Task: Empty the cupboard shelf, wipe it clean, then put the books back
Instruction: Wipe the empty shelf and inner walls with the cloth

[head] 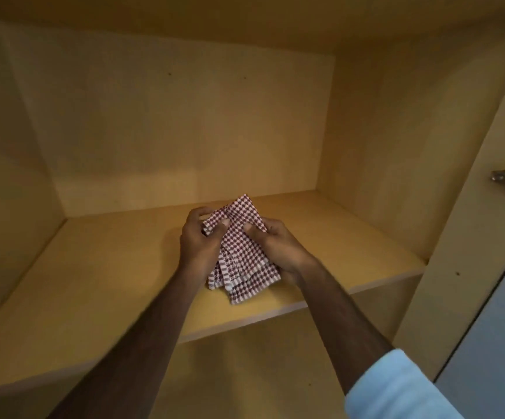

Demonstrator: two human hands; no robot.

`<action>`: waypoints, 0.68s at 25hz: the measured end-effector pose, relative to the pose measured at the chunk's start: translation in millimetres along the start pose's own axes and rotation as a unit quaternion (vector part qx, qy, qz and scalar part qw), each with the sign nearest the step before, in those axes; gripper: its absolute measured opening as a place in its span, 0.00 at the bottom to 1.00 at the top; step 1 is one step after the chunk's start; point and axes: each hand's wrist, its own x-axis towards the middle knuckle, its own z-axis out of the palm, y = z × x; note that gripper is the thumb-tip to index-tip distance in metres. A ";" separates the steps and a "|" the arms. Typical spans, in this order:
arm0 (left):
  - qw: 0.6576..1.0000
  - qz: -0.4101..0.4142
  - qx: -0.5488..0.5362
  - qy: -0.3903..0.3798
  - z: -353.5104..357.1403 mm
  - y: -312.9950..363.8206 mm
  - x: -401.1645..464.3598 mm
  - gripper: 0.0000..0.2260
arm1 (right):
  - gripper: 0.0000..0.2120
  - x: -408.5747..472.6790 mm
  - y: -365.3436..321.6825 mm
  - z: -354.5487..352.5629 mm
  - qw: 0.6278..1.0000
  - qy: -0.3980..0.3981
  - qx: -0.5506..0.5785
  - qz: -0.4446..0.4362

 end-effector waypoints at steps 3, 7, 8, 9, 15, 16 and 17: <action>0.984 -0.014 0.160 -0.071 35.5 -20.0 16.2 0.24 | 0.10 57.8 2.9 -56.8 0.985 0.153 -0.063 -0.053; 0.849 0.072 0.465 -0.240 59.3 -40.9 18.0 0.30 | 0.25 120.8 -8.1 -149.3 0.764 0.376 -0.452 -0.267; 0.823 0.074 0.503 -0.254 64.4 -41.7 21.8 0.31 | 0.30 136.9 -7.5 -172.0 0.697 0.369 -0.563 -0.249; 0.806 0.067 0.528 -0.260 66.9 -42.7 22.9 0.32 | 0.31 149.1 -3.2 -188.8 0.652 0.323 -0.655 -0.204; 0.766 0.038 0.576 -0.284 67.5 -48.2 28.2 0.38 | 0.24 198.9 46.4 -253.4 0.689 0.060 -0.714 0.109; 0.764 0.040 0.578 -0.285 66.4 -47.9 29.7 0.38 | 0.24 202.9 47.6 -256.3 0.684 0.064 -0.722 0.085; 0.765 0.040 0.577 -0.282 65.9 -48.6 30.9 0.38 | 0.24 207.2 48.4 -257.0 0.683 0.068 -0.725 0.062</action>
